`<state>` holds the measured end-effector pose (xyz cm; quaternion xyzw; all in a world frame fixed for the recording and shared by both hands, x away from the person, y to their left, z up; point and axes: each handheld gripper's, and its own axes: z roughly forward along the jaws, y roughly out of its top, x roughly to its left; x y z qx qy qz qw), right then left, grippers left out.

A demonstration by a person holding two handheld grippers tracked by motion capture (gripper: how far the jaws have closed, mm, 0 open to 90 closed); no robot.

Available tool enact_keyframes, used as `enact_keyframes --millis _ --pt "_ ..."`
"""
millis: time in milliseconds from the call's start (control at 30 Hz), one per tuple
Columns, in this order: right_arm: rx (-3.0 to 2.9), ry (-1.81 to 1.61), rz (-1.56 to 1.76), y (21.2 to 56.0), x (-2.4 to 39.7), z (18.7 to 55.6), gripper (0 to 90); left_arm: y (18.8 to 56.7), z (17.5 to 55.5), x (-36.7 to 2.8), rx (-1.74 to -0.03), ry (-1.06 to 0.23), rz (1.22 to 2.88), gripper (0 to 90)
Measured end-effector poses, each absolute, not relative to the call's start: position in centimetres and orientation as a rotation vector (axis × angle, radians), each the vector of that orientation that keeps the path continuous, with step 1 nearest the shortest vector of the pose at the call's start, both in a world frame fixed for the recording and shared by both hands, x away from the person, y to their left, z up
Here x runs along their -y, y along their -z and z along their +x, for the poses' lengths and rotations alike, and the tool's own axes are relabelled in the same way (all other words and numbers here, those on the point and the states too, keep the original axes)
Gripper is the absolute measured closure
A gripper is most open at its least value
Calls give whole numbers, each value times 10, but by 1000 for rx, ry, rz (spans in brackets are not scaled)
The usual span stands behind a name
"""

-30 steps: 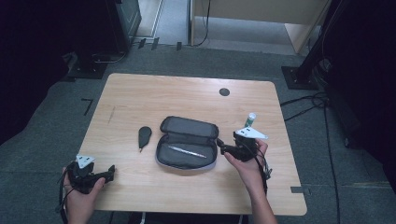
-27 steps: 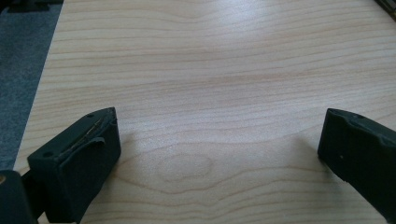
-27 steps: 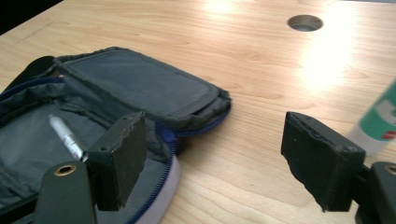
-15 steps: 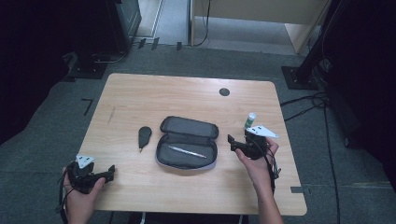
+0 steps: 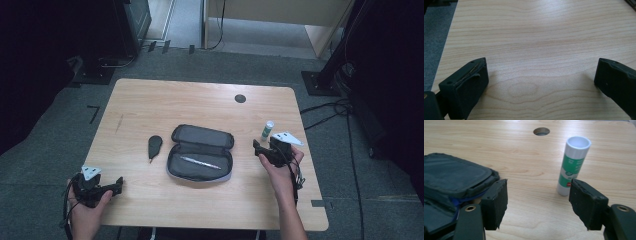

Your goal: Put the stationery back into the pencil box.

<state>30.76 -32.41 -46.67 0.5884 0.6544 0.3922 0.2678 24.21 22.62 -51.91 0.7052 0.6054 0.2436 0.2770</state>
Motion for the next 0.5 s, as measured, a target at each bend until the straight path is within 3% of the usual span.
enact_keyframes --millis 500 --pt "-1682 -1027 1623 476 337 328 454 519 242 -226 -1626 -654 1893 0"
